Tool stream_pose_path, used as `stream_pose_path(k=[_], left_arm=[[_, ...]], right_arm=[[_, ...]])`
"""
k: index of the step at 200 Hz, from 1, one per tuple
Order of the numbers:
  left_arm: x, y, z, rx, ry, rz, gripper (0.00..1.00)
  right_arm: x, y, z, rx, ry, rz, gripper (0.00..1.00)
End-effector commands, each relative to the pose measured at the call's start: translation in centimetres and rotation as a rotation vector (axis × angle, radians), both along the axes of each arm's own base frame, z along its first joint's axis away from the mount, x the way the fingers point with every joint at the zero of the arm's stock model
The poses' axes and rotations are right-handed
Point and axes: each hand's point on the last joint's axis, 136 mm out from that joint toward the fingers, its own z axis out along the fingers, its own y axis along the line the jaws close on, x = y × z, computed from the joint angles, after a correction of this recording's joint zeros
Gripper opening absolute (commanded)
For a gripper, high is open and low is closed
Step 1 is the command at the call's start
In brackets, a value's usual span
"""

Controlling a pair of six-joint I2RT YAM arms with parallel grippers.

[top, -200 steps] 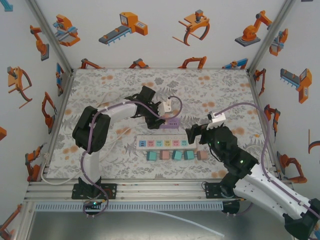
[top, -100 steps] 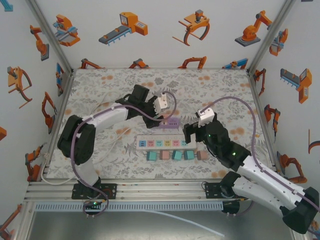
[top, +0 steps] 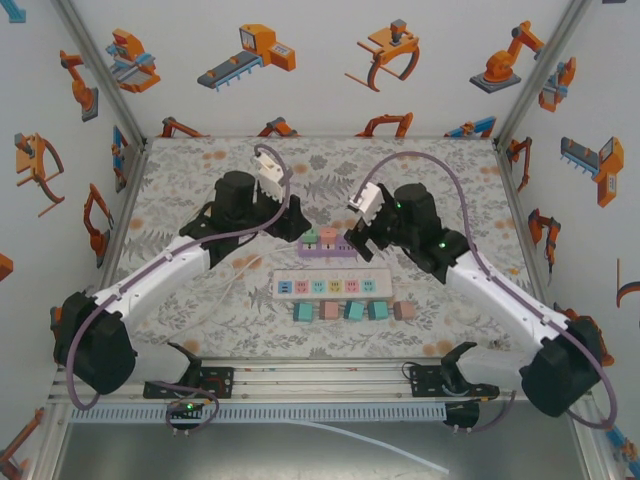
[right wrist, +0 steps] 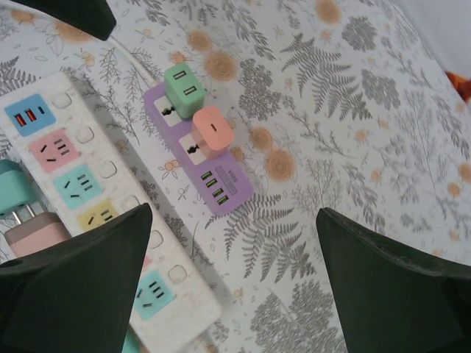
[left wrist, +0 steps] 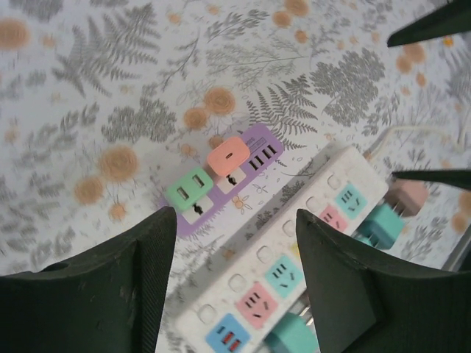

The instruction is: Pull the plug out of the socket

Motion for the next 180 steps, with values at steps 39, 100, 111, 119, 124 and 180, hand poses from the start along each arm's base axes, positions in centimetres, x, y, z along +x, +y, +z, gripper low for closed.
stream_pose_path(k=[39,100,111,119,124,180], left_arm=[[1.9,4.2,-6.0,-0.124,0.362,0.346,0.62],[3.5,5.2,-12.5,0.014,0.472,0.419,0.56],[3.7,5.5,-13.2,0.040,0.474,0.425,0.55],[3.8,5.5,-13.6,0.050,0.474,0.427,0.55],[3.8,5.4,-13.9,0.056,0.476,0.422,0.54],[4.8,4.6,-15.9,0.091,0.508,0.399,0.52]], right_arm=[[0.4,4.0,-2.8,-0.140,0.000,0.357,0.76],[2.4,5.7,-7.9,-0.259,0.011,0.489,0.71],[2.9,5.8,-8.7,-0.278,0.015,0.498,0.70],[3.1,5.9,-9.3,-0.292,0.020,0.507,0.68],[3.3,6.0,-9.6,-0.299,0.023,0.509,0.67],[4.5,7.2,-12.1,-0.314,0.102,0.544,0.53]])
